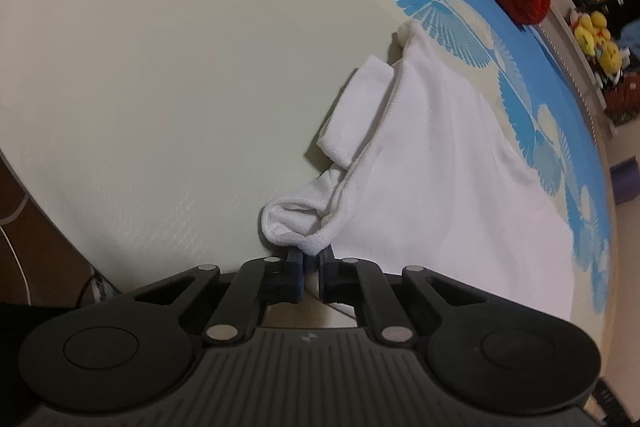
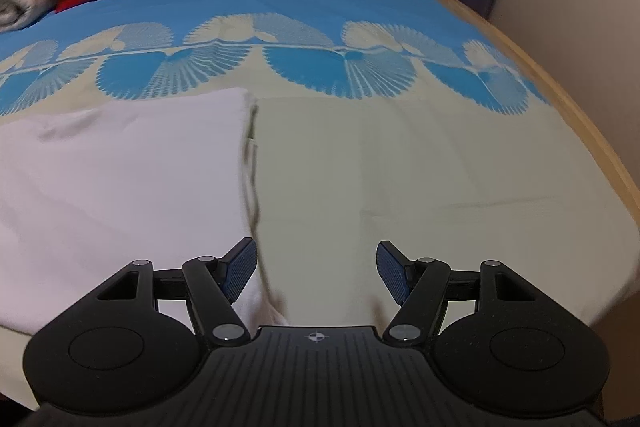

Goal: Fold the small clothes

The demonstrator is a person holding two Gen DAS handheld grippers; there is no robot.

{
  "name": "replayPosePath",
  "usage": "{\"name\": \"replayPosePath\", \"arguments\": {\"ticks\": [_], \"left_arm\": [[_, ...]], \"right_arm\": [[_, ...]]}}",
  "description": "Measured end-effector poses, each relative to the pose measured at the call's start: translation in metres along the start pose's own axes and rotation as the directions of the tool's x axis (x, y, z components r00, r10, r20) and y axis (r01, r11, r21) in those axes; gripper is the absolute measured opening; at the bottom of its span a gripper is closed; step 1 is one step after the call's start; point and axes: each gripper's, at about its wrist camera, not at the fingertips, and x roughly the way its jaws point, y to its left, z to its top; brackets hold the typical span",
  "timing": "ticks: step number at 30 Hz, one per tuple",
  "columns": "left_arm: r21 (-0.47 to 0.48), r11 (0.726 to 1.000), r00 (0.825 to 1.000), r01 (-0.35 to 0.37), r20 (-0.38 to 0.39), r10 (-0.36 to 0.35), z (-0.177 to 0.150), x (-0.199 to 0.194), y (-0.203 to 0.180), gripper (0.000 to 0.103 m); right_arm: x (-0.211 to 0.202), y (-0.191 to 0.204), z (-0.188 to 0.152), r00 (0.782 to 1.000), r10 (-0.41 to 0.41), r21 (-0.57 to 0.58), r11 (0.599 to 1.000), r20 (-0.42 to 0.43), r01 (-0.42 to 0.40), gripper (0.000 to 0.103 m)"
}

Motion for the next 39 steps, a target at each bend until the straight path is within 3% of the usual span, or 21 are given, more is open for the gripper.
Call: {"name": "replayPosePath", "arguments": {"ticks": [9, 11, 14, 20, 22, 25, 27, 28, 30, 35, 37, 39], "left_arm": [[0.141, 0.988, 0.994, -0.064, 0.094, 0.051, -0.011, -0.014, -0.019, 0.004], [0.232, 0.967, 0.988, -0.108, 0.133, 0.079, -0.017, -0.017, -0.03, 0.004], [0.343, 0.925, 0.977, -0.166, 0.186, 0.106, -0.026, -0.02, -0.046, 0.004], [0.397, 0.889, 0.968, -0.227, 0.193, 0.161, -0.023, -0.03, -0.073, 0.004], [0.375, 0.896, 0.966, -0.239, 0.185, 0.18, -0.013, -0.04, -0.093, 0.003], [0.385, 0.899, 0.968, -0.208, 0.213, 0.133, -0.011, -0.061, -0.14, 0.003], [0.447, 0.879, 0.969, -0.168, 0.237, 0.065, -0.023, -0.075, -0.183, 0.003], [0.486, 0.861, 0.97, -0.149, 0.241, 0.031, -0.034, -0.08, -0.207, 0.003], [0.601, 0.789, 0.968, -0.124, 0.249, -0.037, -0.067, -0.085, -0.258, 0.003], [0.831, 0.555, 0.962, -0.03, 0.175, -0.21, -0.183, -0.068, -0.36, 0.003], [0.876, 0.48, 0.966, 0.042, 0.087, -0.243, -0.222, -0.042, -0.374, 0.005], [0.889, 0.424, 0.973, 0.173, -0.088, -0.213, -0.247, -0.011, -0.38, 0.013]], "right_arm": [[0.001, -0.014, 0.002, 0.995, 0.096, 0.105, 0.99, -0.019, -0.094, 0.068], [0.009, -0.013, 0.003, 0.993, 0.096, 0.128, 0.988, -0.066, -0.087, 0.068], [0.012, -0.013, 0.01, 0.991, 0.129, 0.135, 0.983, -0.045, -0.122, 0.068], [0.013, -0.036, 0.022, 0.99, 0.144, 0.167, 0.976, -0.003, -0.142, 0.068], [0.013, -0.051, 0.026, 0.995, 0.1, 0.207, 0.973, 0.022, -0.102, 0.065], [0.012, -0.076, 0.031, 0.998, 0.016, 0.282, 0.959, 0.062, -0.033, 0.049], [0.011, -0.094, 0.032, 0.996, 0.0, 0.337, 0.941, 0.089, -0.03, 0.028], [0.01, -0.103, 0.031, 0.995, -0.005, 0.363, 0.931, 0.102, -0.033, 0.025], [0.007, -0.117, 0.03, 0.992, -0.023, 0.408, 0.913, 0.125, -0.031, 0.022], [0.008, -0.141, 0.023, 0.99, 0.004, 0.47, 0.88, 0.144, -0.072, 0.023], [0.011, -0.144, 0.02, 0.99, 0.041, 0.48, 0.871, 0.138, -0.103, 0.023], [0.014, -0.146, 0.018, 0.988, 0.087, 0.487, 0.862, 0.13, -0.14, 0.027]]}}
